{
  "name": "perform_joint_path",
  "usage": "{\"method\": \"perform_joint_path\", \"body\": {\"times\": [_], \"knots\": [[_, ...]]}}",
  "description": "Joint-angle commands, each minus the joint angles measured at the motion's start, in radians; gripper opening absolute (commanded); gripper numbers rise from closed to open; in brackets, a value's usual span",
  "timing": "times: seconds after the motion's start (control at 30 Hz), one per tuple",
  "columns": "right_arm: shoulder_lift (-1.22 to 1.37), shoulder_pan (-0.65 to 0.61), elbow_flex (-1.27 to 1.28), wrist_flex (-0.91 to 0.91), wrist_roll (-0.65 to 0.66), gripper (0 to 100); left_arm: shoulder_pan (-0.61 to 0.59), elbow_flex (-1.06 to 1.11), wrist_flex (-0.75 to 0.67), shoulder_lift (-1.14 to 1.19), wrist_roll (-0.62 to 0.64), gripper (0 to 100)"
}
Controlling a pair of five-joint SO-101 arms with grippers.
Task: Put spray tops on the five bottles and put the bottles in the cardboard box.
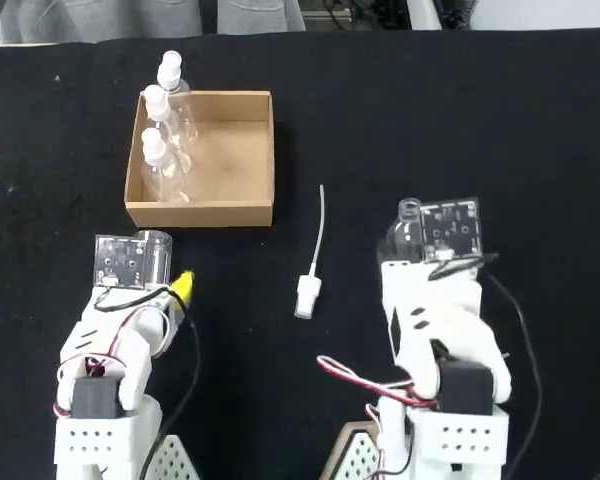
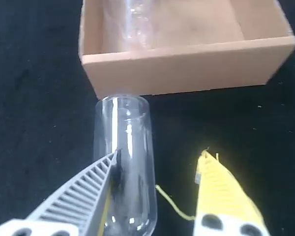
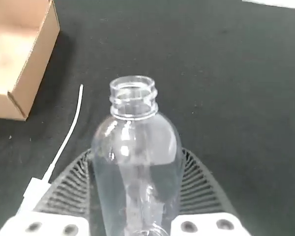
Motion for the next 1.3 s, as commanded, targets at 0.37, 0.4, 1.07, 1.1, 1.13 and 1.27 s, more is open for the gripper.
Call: {"method": "perform_joint_path", "body": {"times": [0.37, 0.4, 1.07, 1.1, 1.13, 1.27], "knots": [[-0.245, 0.071, 0.073, -0.020, -0.049, 3.3, 0.226, -0.216, 0.038, 0.002, 0.005, 25], [-0.254, 0.083, 0.074, -0.020, -0.055, 3.3, 0.249, -0.228, 0.049, 0.002, 0.005, 25], [-0.363, 0.104, 0.116, -0.011, -0.061, 3.4, 0.578, -0.483, -0.080, 0.614, 0.097, 24], [-0.363, 0.104, 0.116, -0.006, -0.061, 3.4, 0.585, -0.487, -0.107, 0.654, 0.114, 24], [-0.363, 0.104, 0.116, -0.005, -0.061, 3.4, 0.593, -0.493, -0.135, 0.694, 0.129, 24], [-0.363, 0.104, 0.116, -0.005, -0.061, 3.4, 0.631, -0.493, -0.226, 0.816, 0.141, 24]]}}
